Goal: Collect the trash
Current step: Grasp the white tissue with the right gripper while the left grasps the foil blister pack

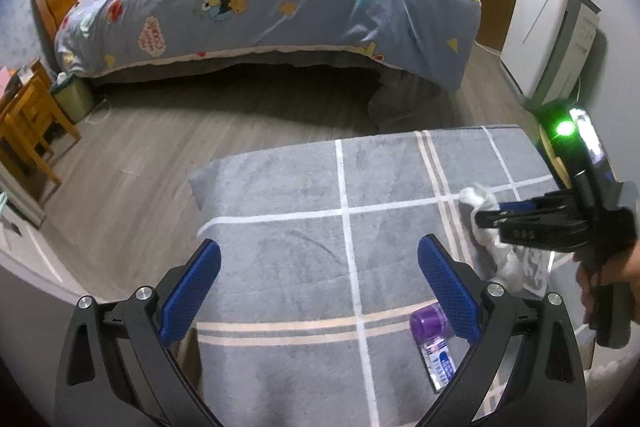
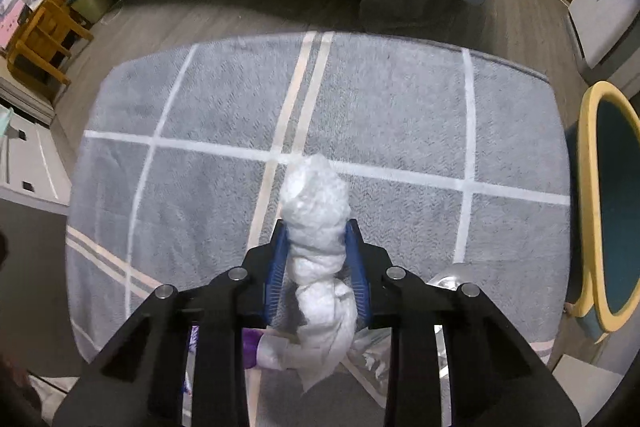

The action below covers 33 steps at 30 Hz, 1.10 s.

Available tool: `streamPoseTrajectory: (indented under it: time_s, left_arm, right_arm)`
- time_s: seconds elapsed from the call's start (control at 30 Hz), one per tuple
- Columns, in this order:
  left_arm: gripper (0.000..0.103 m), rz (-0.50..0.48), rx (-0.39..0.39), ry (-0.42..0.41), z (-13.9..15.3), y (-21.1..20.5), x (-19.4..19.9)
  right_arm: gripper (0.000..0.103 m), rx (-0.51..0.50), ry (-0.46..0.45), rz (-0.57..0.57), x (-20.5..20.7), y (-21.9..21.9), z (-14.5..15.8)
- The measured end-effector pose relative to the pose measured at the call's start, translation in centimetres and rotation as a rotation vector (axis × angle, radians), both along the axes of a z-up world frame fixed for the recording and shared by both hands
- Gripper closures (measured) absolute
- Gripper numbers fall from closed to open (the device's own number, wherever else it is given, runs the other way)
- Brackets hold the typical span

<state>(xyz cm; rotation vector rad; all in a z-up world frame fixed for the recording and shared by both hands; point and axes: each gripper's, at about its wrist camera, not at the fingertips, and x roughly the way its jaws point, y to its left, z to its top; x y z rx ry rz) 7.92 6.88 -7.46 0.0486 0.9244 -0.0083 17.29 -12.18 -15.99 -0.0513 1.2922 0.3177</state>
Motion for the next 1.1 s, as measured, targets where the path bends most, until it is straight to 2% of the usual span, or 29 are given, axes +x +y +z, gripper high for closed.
streamPoseTrajectory:
  time_s: [0.17, 0.3, 0.47, 0.6, 0.7, 0.87, 1.0, 1.1]
  left_arm:
    - [0.005, -0.025, -0.013, 0.009, -0.3, -1.4, 0.5]
    - [0.005, -0.058, 0.014, 0.012, -0.5, -3.4, 0.7]
    - [0.005, -0.108, -0.008, 0.028, -1.1, -6.6, 1.0]
    - [0.005, -0.174, -0.041, 0.057, -2.2, -10.4, 1.3]
    - [0.005, -0.222, -0.053, 0.090, -3.4, -13.6, 1.5]
    - [0.005, -0.334, -0.061, 0.114, -5.2, -19.0, 1.3]
    - [0.005, -0.426, 0.028, 0.127, -7.5, -22.5, 0.5]
    - [0.005, -0.455, 0.082, 0.150, -9.0, -23.7, 0.5]
  right_arm:
    - [0.075, 0.062, -0.048, -0.010, -1.0, -2.2, 3.5]
    - [0.076, 0.100, -0.106, -0.043, -2.2, -4.8, 7.1]
    - [0.076, 0.057, -0.249, -0.066, -4.3, -7.5, 11.8]
    - [0.076, 0.024, -0.325, -0.102, -5.8, -10.1, 14.2]
    - [0.076, 0.025, -0.337, -0.142, -5.8, -12.3, 14.5]
    - [0.076, 0.029, -0.291, -0.190, -4.6, -15.4, 12.7]
    - [0.076, 0.032, -0.278, -0.183, -4.1, -16.6, 12.1]
    - [0.076, 0.042, -0.278, -0.181, -3.9, -17.3, 12.0]
